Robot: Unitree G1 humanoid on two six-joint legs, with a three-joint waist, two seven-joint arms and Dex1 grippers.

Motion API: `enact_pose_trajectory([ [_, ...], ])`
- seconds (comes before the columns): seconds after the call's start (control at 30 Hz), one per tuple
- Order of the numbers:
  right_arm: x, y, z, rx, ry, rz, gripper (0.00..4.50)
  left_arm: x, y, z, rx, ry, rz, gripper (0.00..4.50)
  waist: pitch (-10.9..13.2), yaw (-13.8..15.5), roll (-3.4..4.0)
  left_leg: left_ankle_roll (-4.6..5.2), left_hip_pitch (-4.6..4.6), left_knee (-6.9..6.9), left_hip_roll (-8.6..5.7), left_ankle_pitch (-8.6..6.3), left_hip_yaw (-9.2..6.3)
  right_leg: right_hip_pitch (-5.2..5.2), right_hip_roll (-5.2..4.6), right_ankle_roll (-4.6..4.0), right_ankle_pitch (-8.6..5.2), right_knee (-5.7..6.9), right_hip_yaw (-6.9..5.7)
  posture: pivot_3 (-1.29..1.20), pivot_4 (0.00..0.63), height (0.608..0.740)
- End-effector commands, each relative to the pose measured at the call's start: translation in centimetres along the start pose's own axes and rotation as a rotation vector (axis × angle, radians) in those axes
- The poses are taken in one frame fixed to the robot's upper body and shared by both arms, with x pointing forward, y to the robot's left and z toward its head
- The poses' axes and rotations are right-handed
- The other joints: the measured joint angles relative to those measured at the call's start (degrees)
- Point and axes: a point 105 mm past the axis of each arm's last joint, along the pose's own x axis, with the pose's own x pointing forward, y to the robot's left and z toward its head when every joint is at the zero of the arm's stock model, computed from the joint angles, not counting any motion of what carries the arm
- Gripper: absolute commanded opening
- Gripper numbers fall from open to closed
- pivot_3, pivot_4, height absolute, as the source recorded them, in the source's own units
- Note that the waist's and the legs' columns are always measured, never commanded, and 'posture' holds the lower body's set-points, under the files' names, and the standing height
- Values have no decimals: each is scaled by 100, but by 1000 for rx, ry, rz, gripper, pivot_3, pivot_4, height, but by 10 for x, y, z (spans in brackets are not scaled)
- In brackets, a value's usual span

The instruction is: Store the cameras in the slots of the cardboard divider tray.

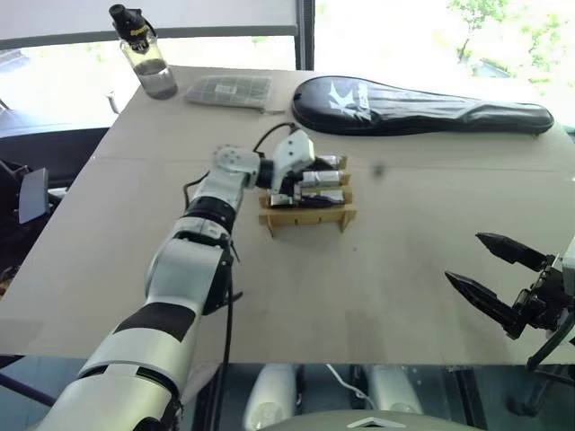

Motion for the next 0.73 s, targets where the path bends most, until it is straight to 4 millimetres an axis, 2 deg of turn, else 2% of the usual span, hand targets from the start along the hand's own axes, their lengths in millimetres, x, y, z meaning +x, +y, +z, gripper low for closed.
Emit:
enact_pose_trajectory([
  [0.03,-1,0,-4,-33,12,-2,4500,-36,-4,27,11,-150,78,4438,-1,-11,2,-9,1,-1,2,5,0,0,0,0,0,1,1,0,150,740],
  [0.13,-2,-7,-25,-108,119,-1,4500,-60,-18,15,-32,-108,205,4438,-6,-20,5,-15,8,-3,4,8,4,1,-3,0,0,1,19,0,150,740],
  [0.2,-1,-14,-32,-96,107,-30,4500,-76,-32,4,-97,-99,276,4438,-8,13,2,-15,9,0,2,9,6,2,-5,0,0,3,25,0,150,740],
  [0.37,0,-36,-54,-121,125,-65,4500,-114,-78,-49,-234,65,516,4438,-20,27,-5,-14,58,-4,4,7,17,39,-7,-1,-2,1,50,0,150,740],
  [0.47,0,-44,-56,-117,113,-77,4500,-118,-89,-57,-236,95,572,4438,-21,67,-5,11,88,-10,4,-7,16,73,-14,-14,-10,-4,46,0,150,740],
  [0.6,-4,-62,-65,-109,110,-96,4500,-122,-119,-76,-306,106,651,4438,-31,72,-4,11,106,-11,4,-7,13,91,-26,-26,-16,-3,42,0,150,740],
  [0.73,-7,-69,-74,-106,131,-88,4500,-122,-123,-77,-302,123,694,4438,-30,80,-5,12,104,-14,4,-7,9,90,-40,-27,-16,-3,35,0,150,740],
])
